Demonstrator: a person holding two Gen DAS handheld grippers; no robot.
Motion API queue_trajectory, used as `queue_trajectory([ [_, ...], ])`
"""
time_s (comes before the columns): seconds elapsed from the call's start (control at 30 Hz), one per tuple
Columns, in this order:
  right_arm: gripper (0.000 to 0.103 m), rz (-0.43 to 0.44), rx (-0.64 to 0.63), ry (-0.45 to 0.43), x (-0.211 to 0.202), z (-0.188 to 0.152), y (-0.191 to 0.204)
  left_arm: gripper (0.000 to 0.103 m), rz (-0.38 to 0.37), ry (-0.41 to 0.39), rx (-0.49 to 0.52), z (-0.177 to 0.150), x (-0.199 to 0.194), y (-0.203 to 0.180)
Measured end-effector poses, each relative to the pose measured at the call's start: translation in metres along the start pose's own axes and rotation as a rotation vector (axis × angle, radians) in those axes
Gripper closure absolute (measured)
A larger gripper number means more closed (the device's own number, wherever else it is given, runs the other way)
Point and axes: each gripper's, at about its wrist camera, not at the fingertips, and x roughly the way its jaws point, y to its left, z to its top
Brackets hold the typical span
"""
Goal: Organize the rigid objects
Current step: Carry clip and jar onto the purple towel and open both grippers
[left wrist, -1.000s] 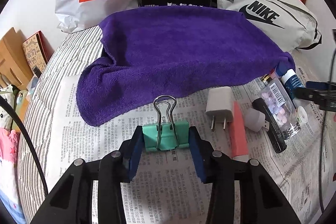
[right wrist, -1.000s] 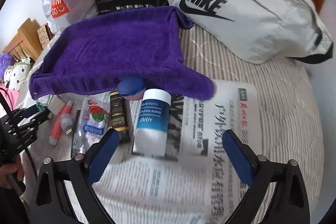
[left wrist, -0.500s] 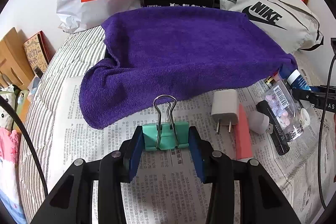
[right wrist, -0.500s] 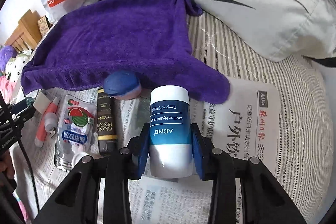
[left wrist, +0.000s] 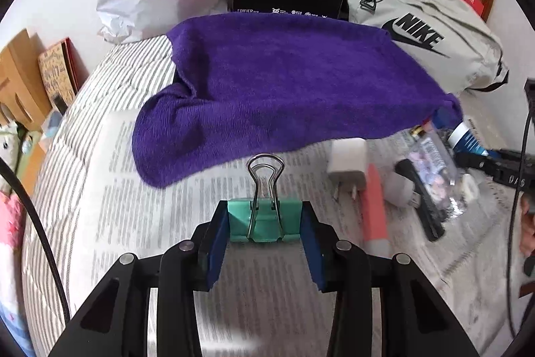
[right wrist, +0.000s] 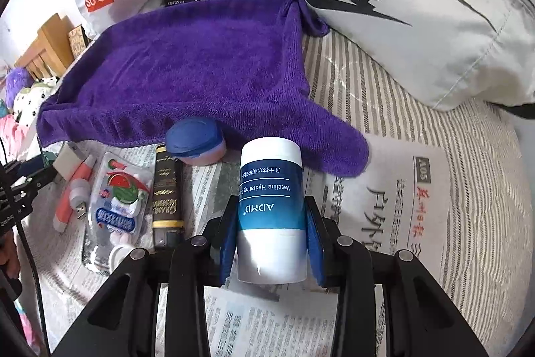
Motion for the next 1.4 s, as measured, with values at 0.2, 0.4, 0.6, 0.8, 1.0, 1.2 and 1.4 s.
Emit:
queue_trajectory([
  [0.2, 0.066, 0.048, 0.016, -0.013, -0.018, -0.016, 0.000, 0.064, -0.024, -0.028, -0.012, -0.003, -0.022, -0.001],
  [0.4, 0.066, 0.093, 0.010, -0.028, -0.041, -0.022, 0.002, 0.064, -0.057, -0.048, 0.006, 0.014, -0.042, -0.008],
  [0.6, 0.066, 0.128, -0.004, -0.077, -0.061, -0.002, 0.003, 0.064, -0.049, -0.081, 0.030, 0.049, -0.046, -0.010],
  [0.8, 0.066, 0.132, -0.030, -0.117, -0.060, 0.043, 0.007, 0.064, -0.045, -0.101, 0.034, 0.082, -0.040, -0.009],
  [1.0, 0.066, 0.139, -0.052, -0.114, -0.043, 0.080, 0.015, 0.064, -0.041, -0.095, 0.030, 0.109, -0.015, -0.007],
  [1.2, 0.066, 0.134, -0.070, -0.090, -0.016, 0.107, 0.020, 0.064, -0.053, -0.078, 0.021, 0.132, 0.018, -0.001],
  [1.4, 0.066, 0.115, -0.100, -0.062, 0.017, 0.135, 0.027, 0.064, -0.057, -0.045, 0.003, 0.149, 0.054, 0.008],
])
